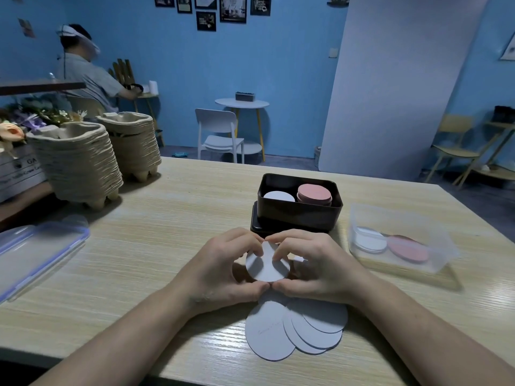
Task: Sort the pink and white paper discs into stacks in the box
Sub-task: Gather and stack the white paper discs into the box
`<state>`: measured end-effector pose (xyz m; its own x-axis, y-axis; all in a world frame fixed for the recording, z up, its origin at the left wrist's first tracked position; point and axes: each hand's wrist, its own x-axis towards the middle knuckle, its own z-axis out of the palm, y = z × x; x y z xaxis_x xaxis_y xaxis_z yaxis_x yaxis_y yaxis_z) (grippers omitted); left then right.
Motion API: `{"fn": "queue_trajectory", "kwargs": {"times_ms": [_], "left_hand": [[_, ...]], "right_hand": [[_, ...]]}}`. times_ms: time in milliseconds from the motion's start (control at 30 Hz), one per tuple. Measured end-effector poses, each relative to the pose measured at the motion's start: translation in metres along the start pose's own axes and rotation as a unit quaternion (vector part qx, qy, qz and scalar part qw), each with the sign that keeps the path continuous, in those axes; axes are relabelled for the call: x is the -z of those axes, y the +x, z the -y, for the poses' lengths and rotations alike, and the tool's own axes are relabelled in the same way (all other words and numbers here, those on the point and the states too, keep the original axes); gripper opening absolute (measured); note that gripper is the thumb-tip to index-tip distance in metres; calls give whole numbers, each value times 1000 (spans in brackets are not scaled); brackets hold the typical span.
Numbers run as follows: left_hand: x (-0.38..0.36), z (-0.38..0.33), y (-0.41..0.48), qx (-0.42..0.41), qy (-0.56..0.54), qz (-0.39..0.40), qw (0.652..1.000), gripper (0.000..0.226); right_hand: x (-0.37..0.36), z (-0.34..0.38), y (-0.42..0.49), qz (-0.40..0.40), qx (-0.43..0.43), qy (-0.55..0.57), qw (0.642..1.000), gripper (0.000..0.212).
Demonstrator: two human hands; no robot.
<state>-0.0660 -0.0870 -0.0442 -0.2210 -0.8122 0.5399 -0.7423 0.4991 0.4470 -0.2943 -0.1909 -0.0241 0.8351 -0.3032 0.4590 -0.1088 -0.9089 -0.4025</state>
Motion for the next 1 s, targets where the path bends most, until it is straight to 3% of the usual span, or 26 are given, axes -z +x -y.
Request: {"fn": "queue_trajectory", "kwargs": {"times_ms": [433, 800, 1000], "left_hand": [[0, -1, -2, 5, -31, -36, 999, 44], [-3, 4, 1, 5, -22, 22, 999, 37], [2, -4, -2, -4, -13, 14, 1000, 35]], "right_hand": [[2, -3, -2, -37, -18, 14, 999, 28], [1, 1, 1, 17, -24, -5, 1000, 29], [10, 3, 0, 36, -45, -33, 998, 39]]}}
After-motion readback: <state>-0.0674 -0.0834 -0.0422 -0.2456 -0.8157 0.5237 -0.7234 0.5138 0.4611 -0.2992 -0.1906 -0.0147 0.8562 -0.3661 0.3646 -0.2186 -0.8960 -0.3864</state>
